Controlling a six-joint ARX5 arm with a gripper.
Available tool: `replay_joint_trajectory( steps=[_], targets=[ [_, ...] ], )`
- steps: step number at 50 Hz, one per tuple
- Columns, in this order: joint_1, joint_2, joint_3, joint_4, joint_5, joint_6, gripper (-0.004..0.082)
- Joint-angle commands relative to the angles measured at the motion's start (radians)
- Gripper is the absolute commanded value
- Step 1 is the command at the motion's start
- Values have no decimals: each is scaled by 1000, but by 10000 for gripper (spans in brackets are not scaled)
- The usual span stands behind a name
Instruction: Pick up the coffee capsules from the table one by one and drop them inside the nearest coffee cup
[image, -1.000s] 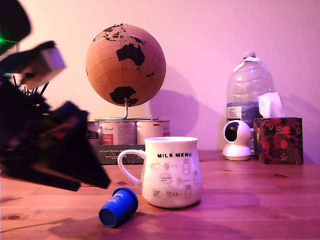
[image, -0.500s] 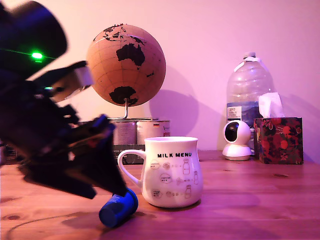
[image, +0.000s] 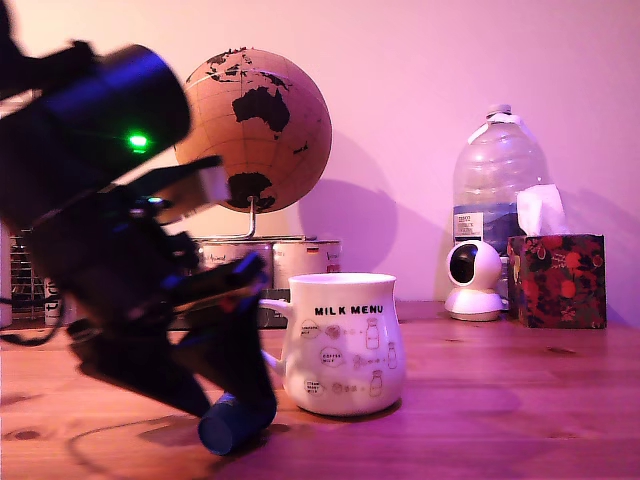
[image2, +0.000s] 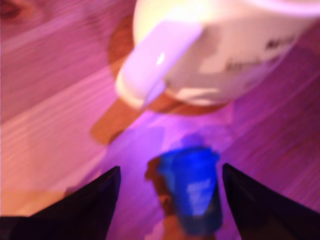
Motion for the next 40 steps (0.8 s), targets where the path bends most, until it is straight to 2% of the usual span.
replay_joint_trajectory(
  steps=[1,8,16,23,27,34,40],
  targets=[
    [-4,16,3,-11,5,-7,588],
    [-4,16,5,-43,4,-7,579],
    [-4,16,5,-79,-2,-18,511],
    [-4,16,5,-103,1,-18,293],
    [-4,16,5,-108,9,-18,224],
    [-4,9,5,-108,26,-5,210],
    [-4,-27,5,-134,63,-5,210]
  ],
)
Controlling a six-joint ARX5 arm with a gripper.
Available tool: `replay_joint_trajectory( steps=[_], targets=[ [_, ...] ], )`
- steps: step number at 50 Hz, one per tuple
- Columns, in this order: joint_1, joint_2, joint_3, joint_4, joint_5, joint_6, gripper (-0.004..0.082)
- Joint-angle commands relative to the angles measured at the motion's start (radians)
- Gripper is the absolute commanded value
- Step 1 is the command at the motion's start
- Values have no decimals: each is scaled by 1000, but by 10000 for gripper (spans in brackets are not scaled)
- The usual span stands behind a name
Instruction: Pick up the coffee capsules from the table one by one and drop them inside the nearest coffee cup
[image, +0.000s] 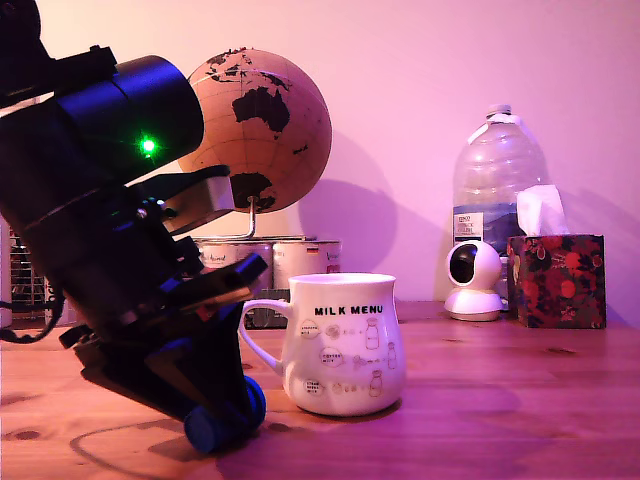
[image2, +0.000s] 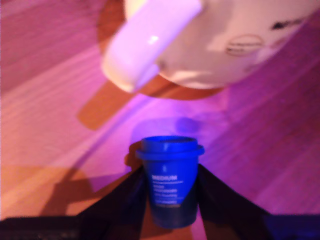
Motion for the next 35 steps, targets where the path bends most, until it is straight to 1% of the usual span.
replay_joint_trajectory(
  steps=[1,12,13,17,23,24,25,26,32,33,35],
  targets=[
    [-3,-32,-17,-28,23,10,210],
    [-3,-171,-16,-127,55,10,210],
    [-3,-183,-16,-135,56,159,210],
    [-3,-228,-16,-171,80,159,210],
    [-3,-280,-10,-232,99,159,210],
    [-3,-287,-7,-243,100,243,210],
    [-3,-293,-4,-252,100,243,210],
    [-3,-297,-1,-262,101,257,210],
    [-4,-312,27,-296,101,257,210],
    [-4,-314,33,-298,101,286,210],
    [-4,-314,42,-300,101,287,210]
  ],
)
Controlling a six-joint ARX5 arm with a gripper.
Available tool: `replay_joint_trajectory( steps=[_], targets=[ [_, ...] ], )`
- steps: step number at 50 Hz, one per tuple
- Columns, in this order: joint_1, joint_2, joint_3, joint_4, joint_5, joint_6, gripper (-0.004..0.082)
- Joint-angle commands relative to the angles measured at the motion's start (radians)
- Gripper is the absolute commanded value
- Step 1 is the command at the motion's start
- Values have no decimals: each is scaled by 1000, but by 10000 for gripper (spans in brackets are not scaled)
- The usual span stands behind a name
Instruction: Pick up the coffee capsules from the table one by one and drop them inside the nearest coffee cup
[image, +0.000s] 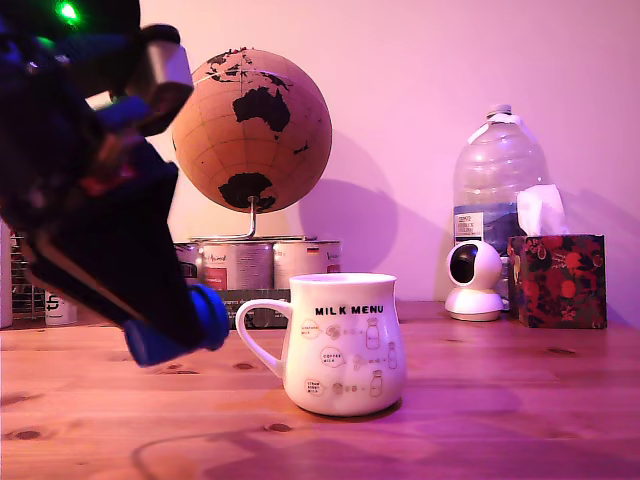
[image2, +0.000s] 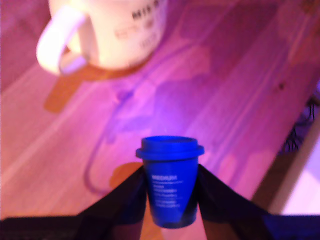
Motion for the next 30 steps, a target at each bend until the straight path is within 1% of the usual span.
replay_joint_trajectory(
  steps=[1,6,14,17,30],
  targets=[
    [-3,-8,39,6,3,19,210],
    [-5,-8,64,-1,3,19,210],
    [-16,-8,100,-5,-22,18,210],
    [-16,-8,108,-1,-24,18,210],
    [-16,-1,114,74,-57,16,210]
  ],
)
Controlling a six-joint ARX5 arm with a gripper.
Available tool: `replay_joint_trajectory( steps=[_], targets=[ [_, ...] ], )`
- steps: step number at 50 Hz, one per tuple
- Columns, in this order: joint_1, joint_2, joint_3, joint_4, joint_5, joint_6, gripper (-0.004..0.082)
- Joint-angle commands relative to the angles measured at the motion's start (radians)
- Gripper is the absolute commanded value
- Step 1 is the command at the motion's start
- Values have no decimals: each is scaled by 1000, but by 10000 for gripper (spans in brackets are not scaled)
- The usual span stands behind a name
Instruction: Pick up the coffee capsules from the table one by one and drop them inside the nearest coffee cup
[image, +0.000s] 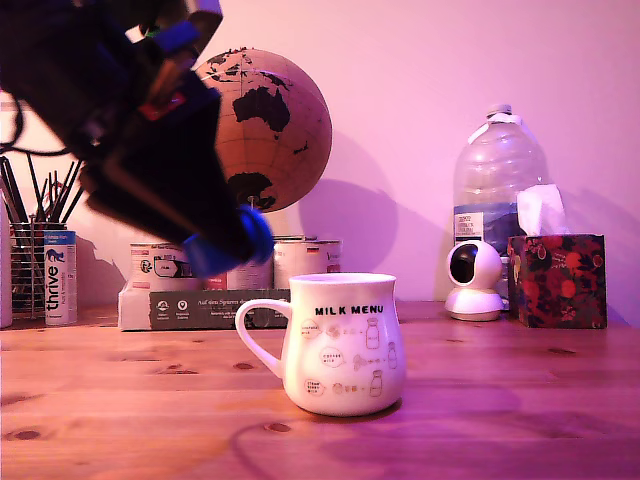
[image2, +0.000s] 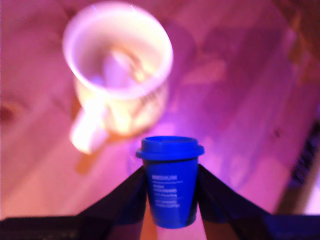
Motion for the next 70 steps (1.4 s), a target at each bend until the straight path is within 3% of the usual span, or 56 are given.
replay_joint_trajectory(
  steps=[1,21,23,37,38,59,60,70],
  targets=[
    [-3,2,12,17,-6,2,210],
    [-12,163,155,29,-8,3,210],
    [-17,181,174,27,-8,23,210],
    [-26,309,309,-27,-10,23,210],
    [-27,318,317,-31,-12,45,210],
    [-27,480,491,-145,-52,57,210],
    [-27,488,499,-151,-54,78,210],
    [-27,524,538,-188,-62,84,210]
  ],
)
